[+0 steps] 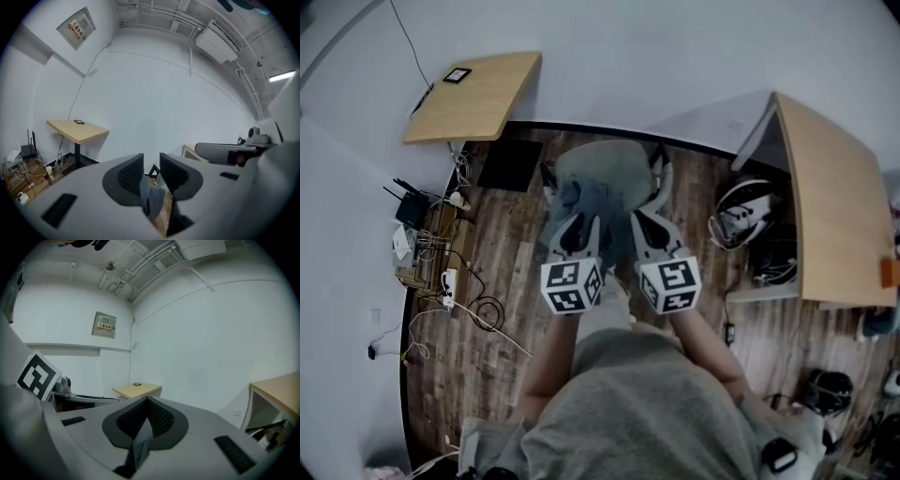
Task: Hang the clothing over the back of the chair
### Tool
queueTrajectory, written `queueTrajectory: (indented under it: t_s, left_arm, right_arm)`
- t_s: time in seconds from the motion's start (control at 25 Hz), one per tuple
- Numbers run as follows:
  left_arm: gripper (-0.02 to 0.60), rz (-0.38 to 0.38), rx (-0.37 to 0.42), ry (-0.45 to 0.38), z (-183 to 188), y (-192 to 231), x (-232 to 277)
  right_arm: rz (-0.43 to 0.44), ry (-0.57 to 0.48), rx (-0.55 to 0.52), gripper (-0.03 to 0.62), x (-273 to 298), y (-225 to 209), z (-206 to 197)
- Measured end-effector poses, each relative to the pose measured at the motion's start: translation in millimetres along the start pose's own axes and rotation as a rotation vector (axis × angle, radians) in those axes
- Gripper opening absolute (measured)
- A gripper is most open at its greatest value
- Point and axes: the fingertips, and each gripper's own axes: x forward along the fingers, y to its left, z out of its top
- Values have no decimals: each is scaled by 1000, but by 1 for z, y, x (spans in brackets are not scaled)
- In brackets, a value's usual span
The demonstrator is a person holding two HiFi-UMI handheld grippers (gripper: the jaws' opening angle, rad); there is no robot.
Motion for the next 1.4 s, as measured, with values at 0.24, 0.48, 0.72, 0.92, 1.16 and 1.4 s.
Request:
queueTrajectory:
  t_s: [0.24, 0.48, 0.72, 0.92, 1.16, 1.4]
  left_arm:
    - [0, 20, 3, -44, 7, 4, -21]
    - [-2, 9, 1, -50, 9, 6, -29]
    - [-2, 8, 13, -50, 12, 9, -31]
    - [-2, 13, 17, -47, 12, 11, -30]
    - [-2, 13, 15, -39, 11, 14, -26]
    - [-2, 18, 1, -25, 10, 18, -21]
  right_arm:
    - [3, -3, -6, -2, -9, 11, -2]
    - [6, -5, -11, -2, -13, 18, -2]
    - [-19, 0, -18, -2, -13, 17, -1]
    - [-30, 5, -9, -2, -14, 15, -4]
    - [-32, 3, -7, -2, -10, 14, -4]
    - [-35, 2, -6, -2, -7, 11, -1]
